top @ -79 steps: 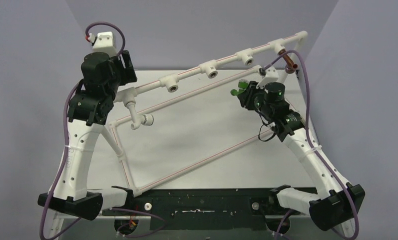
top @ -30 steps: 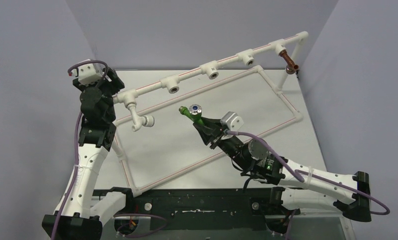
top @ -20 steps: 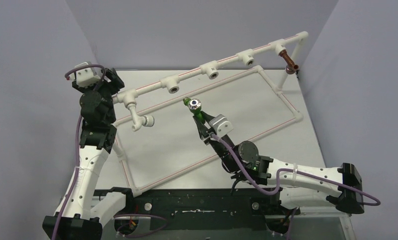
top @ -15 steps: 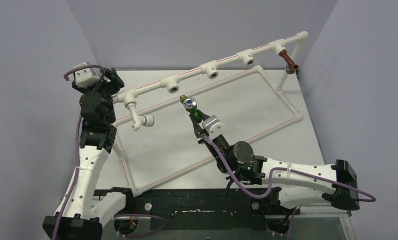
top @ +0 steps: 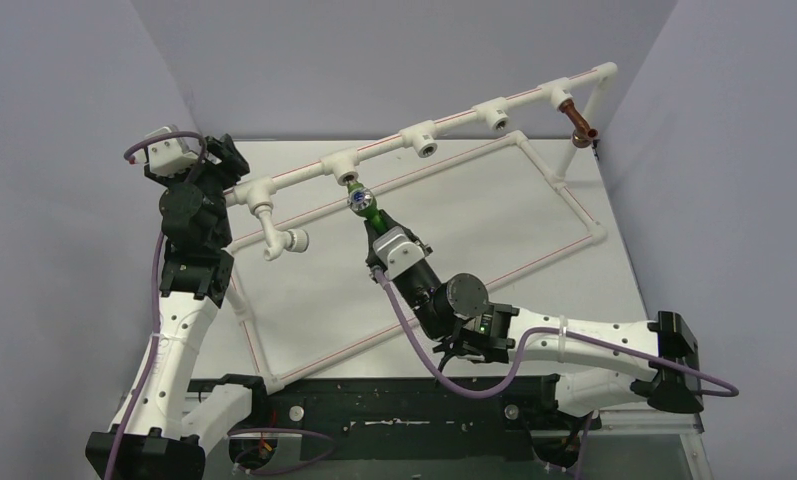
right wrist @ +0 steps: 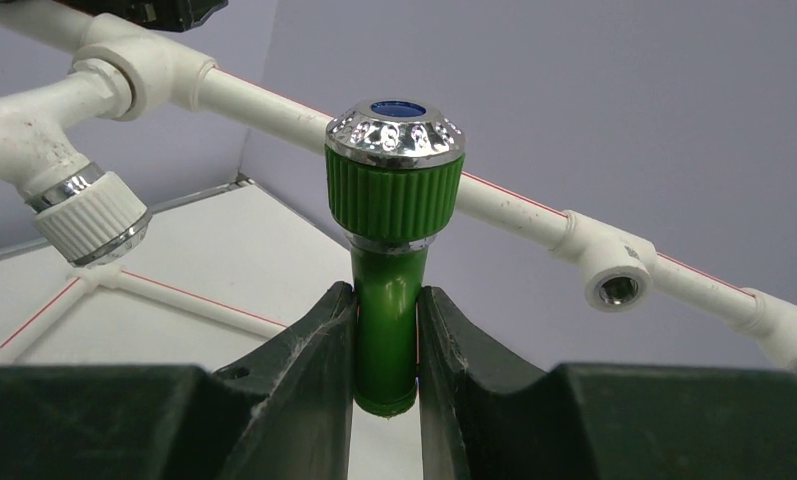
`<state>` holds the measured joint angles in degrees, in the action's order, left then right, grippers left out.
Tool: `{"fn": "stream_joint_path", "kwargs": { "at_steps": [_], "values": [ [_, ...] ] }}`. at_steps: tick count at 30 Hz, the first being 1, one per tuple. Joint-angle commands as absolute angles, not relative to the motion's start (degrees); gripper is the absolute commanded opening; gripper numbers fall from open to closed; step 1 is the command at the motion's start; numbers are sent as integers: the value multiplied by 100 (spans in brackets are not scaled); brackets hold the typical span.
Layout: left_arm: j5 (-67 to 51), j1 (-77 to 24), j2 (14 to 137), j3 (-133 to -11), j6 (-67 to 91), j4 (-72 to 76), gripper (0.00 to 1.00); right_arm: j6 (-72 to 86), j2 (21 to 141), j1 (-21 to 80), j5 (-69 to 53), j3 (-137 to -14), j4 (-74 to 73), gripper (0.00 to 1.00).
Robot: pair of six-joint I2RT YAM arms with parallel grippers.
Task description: Install the water faucets
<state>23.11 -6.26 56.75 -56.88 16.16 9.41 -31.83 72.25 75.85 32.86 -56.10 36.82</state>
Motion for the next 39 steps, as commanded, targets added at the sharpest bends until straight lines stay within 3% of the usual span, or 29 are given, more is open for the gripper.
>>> {"fn": "stream_joint_path", "kwargs": {
  "at_steps": [1, 14, 39],
  "values": [
    [2080, -650, 6006, -5141, 1670, -705, 66, -3781, 7345, 7642, 3290, -6024, 3620, 0],
    [1989, -649, 6001, -5110, 1662, -695, 66, -4748, 7677, 7638, 3309, -6051, 3735, 0],
    [1966, -646, 5964, -5080, 1599, -713, 66, -4294, 7745, 7222, 2941, -6139, 3965, 0]
  ]
}}
